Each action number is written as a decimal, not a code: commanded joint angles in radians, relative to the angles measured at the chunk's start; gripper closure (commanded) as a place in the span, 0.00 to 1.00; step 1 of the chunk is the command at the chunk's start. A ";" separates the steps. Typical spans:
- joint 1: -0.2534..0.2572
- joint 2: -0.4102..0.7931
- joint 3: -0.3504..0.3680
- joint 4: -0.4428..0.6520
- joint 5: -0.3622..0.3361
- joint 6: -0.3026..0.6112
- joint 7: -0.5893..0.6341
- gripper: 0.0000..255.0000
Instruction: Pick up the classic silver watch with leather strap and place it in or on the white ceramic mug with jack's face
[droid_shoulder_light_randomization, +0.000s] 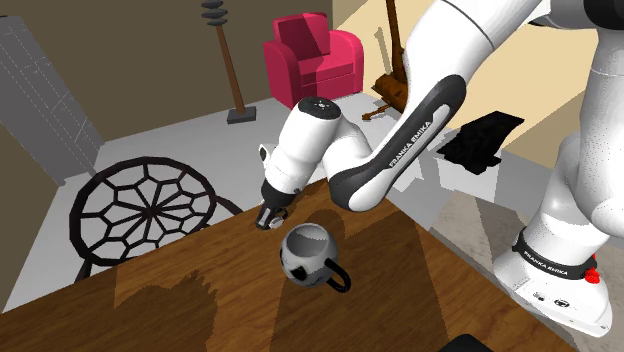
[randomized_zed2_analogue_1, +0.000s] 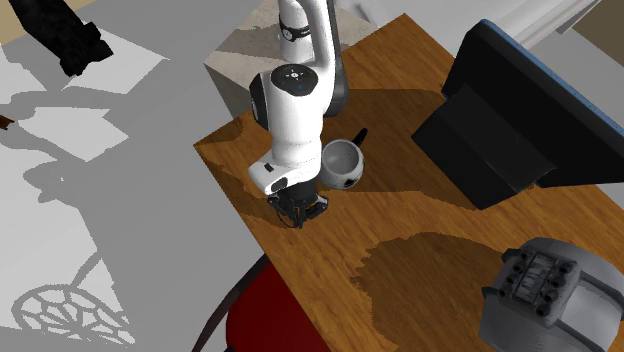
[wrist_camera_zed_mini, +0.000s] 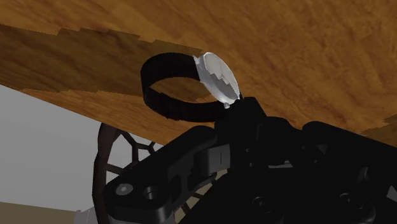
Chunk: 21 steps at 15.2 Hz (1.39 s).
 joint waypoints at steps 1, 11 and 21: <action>0.000 0.000 0.000 0.000 0.000 0.000 0.000 1.00; -0.066 -0.097 0.089 0.019 0.152 -0.109 -0.123 1.00; -0.090 -0.180 0.123 0.065 0.271 -0.228 -0.215 1.00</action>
